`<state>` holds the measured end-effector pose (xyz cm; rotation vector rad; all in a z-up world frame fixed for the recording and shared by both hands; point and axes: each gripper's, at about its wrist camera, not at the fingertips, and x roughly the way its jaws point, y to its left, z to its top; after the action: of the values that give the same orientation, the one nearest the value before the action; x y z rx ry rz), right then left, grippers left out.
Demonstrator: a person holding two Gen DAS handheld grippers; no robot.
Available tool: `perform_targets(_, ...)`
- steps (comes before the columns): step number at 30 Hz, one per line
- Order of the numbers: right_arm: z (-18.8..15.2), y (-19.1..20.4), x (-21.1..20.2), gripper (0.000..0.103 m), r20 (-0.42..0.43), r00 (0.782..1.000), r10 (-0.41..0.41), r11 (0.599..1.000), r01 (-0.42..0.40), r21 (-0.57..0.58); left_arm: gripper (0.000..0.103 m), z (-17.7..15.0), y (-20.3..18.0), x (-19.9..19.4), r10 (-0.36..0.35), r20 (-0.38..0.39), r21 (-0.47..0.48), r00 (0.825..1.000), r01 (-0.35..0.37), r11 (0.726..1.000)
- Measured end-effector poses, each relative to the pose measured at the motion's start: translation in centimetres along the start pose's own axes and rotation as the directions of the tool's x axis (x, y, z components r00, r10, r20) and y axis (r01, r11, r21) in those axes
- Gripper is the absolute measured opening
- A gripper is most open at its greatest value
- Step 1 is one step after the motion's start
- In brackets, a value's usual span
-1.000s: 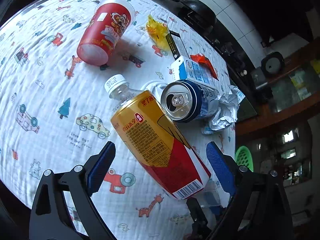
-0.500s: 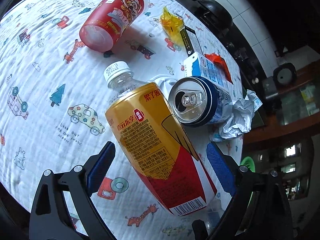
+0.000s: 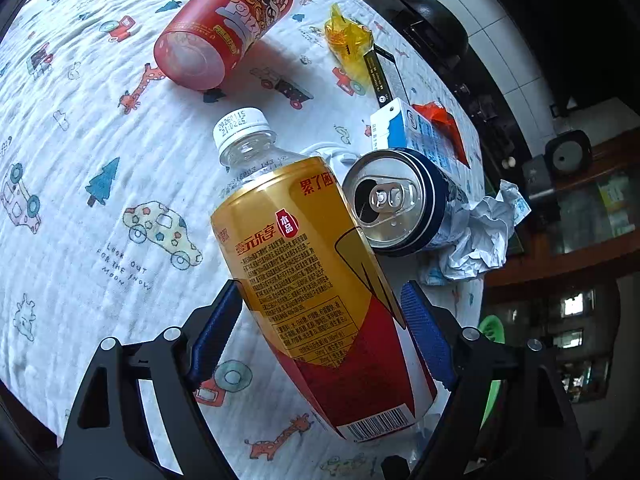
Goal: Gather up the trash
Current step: 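Grasp the yellow-red drink bottle with the left tool while the right tool grasps the clear plastic cup, then drop the clear cup into the basket with the right tool while the left tool drops the bottle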
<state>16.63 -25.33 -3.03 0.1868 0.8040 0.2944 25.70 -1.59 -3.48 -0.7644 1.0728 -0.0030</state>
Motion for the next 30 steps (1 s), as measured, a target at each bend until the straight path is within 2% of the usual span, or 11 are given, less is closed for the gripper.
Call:
perform_targets(8, 0.1, 0.2, -0.7, 0.062, 0.01, 1.0, -0.009, 1.0, 0.01, -0.012, 0.072, -0.3, 1.2, -1.4, -0.051, -0.033, 0.076, 0.998, 0.053, 0.996)
perform_targets(17, 0.4, -0.5, -1.4, 0.062, 0.018, 1.0, -0.02, 1.0, 0.02, 0.009, 0.069, -0.7, 2.5, -4.0, -0.104, -0.044, 0.246, 0.994, 0.112, 0.963)
perform_targets(23, 0.4, -1.3, -1.5, 0.062, 0.015, 0.999, -0.029, 0.999, 0.029, 0.028, 0.069, -0.7, 2.4, -3.9, -0.025, -0.07, 0.36, 0.997, 0.049, 0.932)
perform_targets(26, 0.5, -1.6, -1.5, 0.062, 0.017, 0.999, -0.033, 0.999, 0.032, 0.036, 0.069, -0.4, 2.2, -3.5, -0.003, -0.093, 0.377, 0.996, 0.038, 0.925)
perform_targets(30, 0.5, -2.1, -1.5, 0.062, 0.018, 0.999, -0.033, 0.998, 0.032, 0.047, 0.071, 0.0, 1.3, -3.1, 0.052, -0.082, 0.41, 0.995, -0.014, 0.912)
